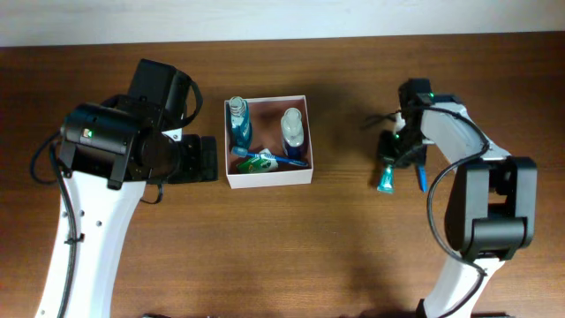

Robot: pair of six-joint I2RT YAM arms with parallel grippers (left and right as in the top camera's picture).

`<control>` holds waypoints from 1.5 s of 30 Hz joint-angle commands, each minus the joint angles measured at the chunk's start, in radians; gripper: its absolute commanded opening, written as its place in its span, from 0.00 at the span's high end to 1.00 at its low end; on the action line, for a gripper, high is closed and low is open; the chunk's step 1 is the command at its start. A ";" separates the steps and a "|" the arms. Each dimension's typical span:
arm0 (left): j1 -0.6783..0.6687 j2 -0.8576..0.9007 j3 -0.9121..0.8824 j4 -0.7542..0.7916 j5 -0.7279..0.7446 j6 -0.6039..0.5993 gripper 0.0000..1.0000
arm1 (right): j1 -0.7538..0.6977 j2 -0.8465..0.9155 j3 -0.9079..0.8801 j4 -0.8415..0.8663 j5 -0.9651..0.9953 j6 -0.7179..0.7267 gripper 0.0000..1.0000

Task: Pack container
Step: 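Carry the toothpaste tube into the box and release it, then move the right gripper to the blue razor and grasp it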

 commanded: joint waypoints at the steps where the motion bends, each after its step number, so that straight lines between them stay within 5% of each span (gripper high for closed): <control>1: 0.004 -0.006 0.012 0.000 -0.008 -0.010 0.00 | 0.101 -0.144 0.150 -0.035 -0.039 -0.212 0.95; 12: 0.004 -0.006 0.012 0.000 -0.008 -0.010 0.00 | 0.452 -0.183 0.301 -0.067 -0.063 -0.609 0.96; 21: 0.004 -0.006 0.012 0.000 -0.008 -0.010 0.00 | 0.534 -0.064 0.299 0.024 -0.056 -1.000 0.96; 25: 0.004 -0.006 0.012 0.000 -0.008 -0.010 0.00 | 0.541 -0.027 0.299 0.080 -0.055 -1.054 0.96; 29: 0.004 -0.006 0.012 0.000 -0.008 -0.010 0.00 | 0.548 -0.026 0.301 0.087 -0.054 -1.048 0.91; 33: 0.004 -0.006 0.012 0.000 -0.008 -0.010 0.00 | 0.560 -0.064 0.341 0.035 -0.055 -0.936 0.51; 40: 0.004 -0.006 0.012 -0.001 -0.008 -0.010 0.00 | 0.483 -0.167 0.418 -0.050 0.037 -0.543 0.55; 45: 0.004 -0.006 0.012 -0.001 -0.008 -0.010 0.00 | 0.272 -0.177 0.410 -0.139 0.043 -0.281 0.52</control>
